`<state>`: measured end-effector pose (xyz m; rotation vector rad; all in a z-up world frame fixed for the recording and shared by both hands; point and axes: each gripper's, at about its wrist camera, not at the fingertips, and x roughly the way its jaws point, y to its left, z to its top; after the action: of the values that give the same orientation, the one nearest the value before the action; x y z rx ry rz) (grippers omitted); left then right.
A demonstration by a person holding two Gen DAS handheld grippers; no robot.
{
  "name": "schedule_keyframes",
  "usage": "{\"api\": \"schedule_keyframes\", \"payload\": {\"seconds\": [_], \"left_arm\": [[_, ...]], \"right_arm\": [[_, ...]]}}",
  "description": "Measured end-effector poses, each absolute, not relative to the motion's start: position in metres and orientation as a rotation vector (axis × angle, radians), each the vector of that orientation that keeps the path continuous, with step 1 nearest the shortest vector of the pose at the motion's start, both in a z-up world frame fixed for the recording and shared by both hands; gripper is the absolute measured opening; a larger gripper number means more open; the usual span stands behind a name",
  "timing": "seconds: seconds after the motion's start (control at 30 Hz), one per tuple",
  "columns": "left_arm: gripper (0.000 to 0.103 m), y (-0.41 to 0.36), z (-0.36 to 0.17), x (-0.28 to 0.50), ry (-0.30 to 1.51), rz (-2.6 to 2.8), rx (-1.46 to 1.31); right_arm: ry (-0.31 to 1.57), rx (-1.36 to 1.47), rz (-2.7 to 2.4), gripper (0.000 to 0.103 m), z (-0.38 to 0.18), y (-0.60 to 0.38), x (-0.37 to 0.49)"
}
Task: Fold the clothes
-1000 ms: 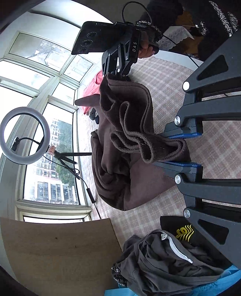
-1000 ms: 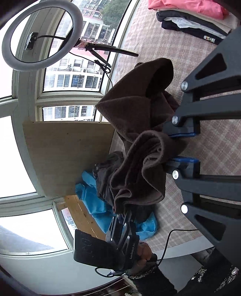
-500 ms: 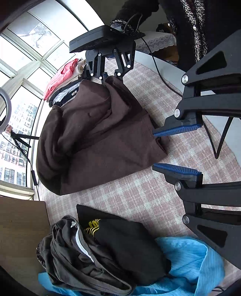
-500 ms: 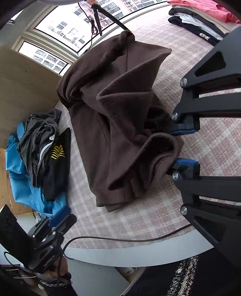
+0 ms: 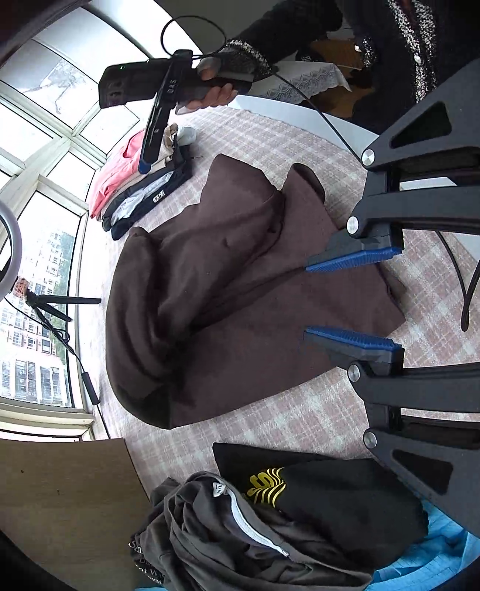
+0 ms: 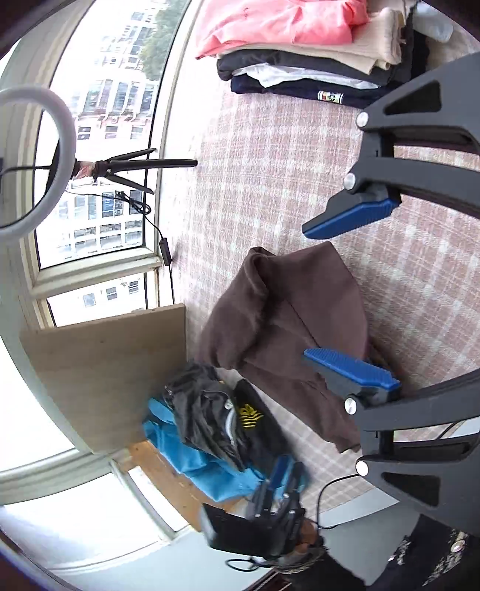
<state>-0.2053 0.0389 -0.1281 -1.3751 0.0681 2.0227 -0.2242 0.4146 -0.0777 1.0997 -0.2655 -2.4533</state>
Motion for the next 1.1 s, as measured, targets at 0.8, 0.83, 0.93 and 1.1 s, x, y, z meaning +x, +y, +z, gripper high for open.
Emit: {"api": "schedule_keyframes", "payload": {"seconds": [0.8, 0.83, 0.93, 1.1], "left_arm": [[0.030, -0.050, -0.110, -0.159, -0.200, 2.280, -1.354], [0.030, -0.052, -0.111, -0.157, -0.205, 2.275, -1.353], [0.032, -0.053, -0.118, -0.158, -0.215, 2.257, -1.354], [0.036, -0.042, -0.139, -0.181, -0.191, 2.214, -1.377]], "right_arm": [[-0.044, 1.205, -1.733, 0.046, -0.049, 0.209, -0.251], [-0.035, 1.229, -1.697, 0.046, -0.054, 0.198, -0.240], [-0.080, 1.221, -1.817, 0.046, -0.061, 0.231, -0.213], [-0.335, 1.348, -2.138, 0.049, -0.092, 0.326, -0.195]]}}
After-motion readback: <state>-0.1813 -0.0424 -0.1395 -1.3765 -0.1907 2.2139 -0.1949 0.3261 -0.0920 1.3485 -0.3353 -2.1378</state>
